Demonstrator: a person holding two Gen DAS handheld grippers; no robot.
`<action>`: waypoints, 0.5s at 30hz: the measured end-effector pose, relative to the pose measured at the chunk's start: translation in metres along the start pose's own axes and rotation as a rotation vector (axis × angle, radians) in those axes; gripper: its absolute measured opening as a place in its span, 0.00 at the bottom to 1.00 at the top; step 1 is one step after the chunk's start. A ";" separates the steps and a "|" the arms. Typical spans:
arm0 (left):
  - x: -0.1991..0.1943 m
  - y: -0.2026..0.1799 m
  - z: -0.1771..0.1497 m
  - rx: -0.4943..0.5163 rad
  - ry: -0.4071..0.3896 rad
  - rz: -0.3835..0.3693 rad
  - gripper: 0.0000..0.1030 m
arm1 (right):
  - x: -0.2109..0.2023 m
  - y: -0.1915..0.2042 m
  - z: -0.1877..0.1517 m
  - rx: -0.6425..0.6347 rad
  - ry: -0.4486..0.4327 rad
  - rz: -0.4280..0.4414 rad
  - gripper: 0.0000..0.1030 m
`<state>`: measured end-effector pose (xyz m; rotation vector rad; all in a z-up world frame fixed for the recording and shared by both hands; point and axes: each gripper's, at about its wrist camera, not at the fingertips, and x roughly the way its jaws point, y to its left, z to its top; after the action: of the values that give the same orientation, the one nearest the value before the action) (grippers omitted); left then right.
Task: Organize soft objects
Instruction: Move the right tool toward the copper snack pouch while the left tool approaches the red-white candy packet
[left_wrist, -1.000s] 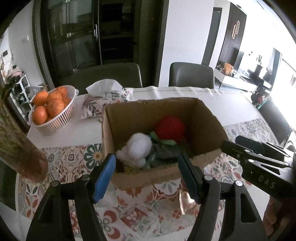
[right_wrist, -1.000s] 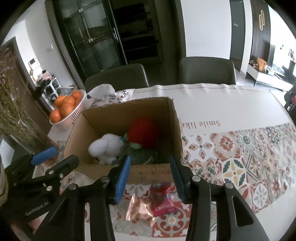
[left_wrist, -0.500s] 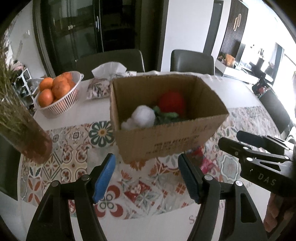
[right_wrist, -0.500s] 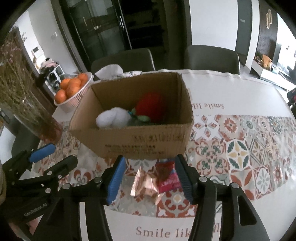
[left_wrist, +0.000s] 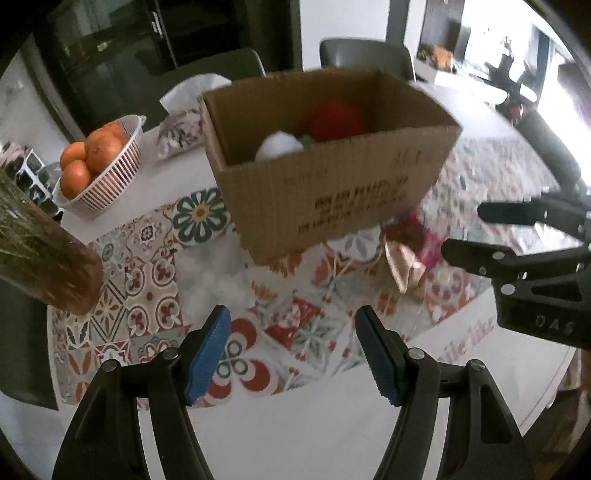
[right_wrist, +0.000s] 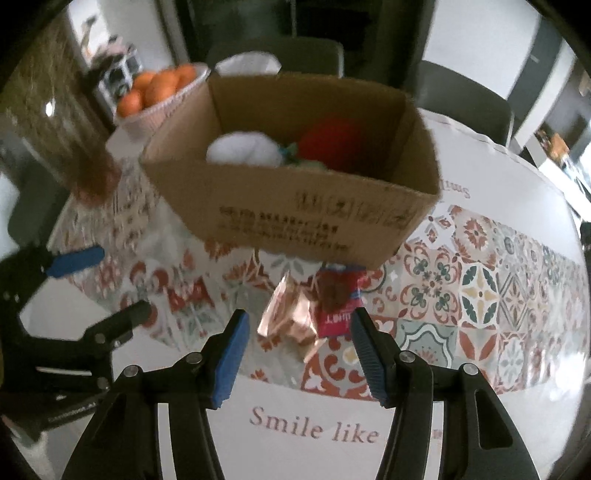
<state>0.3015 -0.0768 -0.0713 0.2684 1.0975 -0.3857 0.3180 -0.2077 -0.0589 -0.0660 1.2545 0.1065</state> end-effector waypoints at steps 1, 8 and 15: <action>0.003 -0.001 -0.002 0.017 0.018 0.005 0.67 | 0.002 0.002 0.000 -0.020 0.017 -0.005 0.56; 0.018 -0.003 -0.010 0.096 0.096 0.010 0.67 | 0.022 0.015 -0.002 -0.125 0.132 -0.006 0.56; 0.038 -0.004 -0.018 0.124 0.158 -0.034 0.67 | 0.047 0.014 -0.008 -0.118 0.188 0.024 0.56</action>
<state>0.3004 -0.0795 -0.1137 0.3956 1.2365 -0.4696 0.3228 -0.1924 -0.1059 -0.1665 1.4358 0.1990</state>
